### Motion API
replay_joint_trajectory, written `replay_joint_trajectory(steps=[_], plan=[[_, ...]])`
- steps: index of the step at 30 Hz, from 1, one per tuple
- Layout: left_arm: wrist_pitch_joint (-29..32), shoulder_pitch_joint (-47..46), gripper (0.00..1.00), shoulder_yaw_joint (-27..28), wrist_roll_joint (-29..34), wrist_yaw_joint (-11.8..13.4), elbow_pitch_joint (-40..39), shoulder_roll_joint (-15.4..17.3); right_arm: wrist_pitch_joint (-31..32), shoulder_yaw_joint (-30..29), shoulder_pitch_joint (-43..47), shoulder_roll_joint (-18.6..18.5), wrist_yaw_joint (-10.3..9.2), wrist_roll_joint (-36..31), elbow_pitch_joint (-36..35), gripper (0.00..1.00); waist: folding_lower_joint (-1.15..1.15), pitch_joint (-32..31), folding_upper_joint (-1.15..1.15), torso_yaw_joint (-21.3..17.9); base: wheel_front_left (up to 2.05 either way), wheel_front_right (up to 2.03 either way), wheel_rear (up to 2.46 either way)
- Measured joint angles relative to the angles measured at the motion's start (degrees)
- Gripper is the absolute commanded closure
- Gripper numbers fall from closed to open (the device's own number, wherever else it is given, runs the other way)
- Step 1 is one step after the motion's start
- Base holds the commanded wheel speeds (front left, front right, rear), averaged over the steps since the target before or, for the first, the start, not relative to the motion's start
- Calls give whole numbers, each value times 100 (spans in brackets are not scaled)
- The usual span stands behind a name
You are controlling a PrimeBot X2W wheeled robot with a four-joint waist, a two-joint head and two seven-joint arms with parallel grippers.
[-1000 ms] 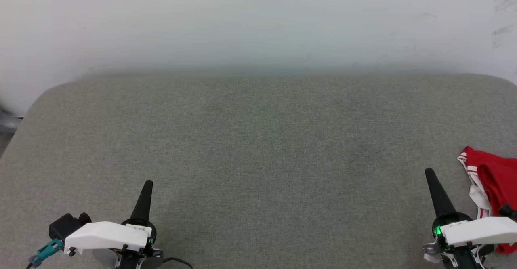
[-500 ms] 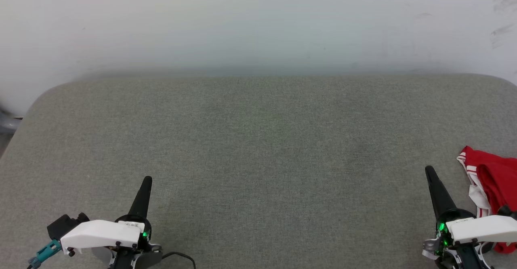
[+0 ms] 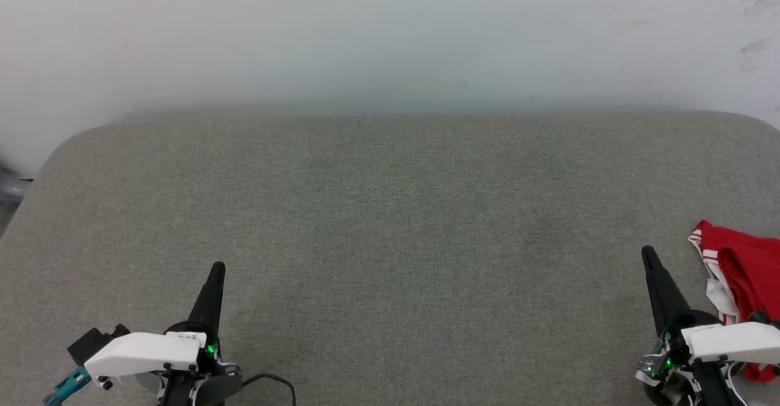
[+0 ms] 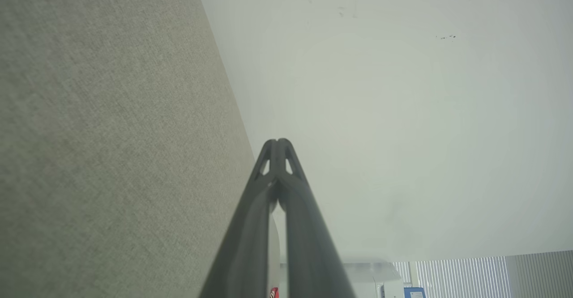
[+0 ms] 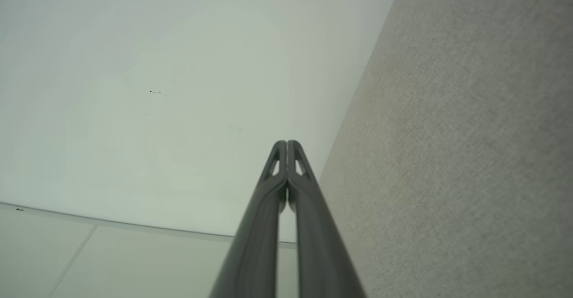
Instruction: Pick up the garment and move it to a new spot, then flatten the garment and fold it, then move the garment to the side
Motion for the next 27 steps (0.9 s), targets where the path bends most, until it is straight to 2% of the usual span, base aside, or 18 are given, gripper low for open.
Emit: replay_joint_trajectory(steps=[27], plan=[[243,-86,100,225,-835,-102,22,-123,121,-18,-129,0,0,980,159,100,0,-9,0,-19,0,0,0]])
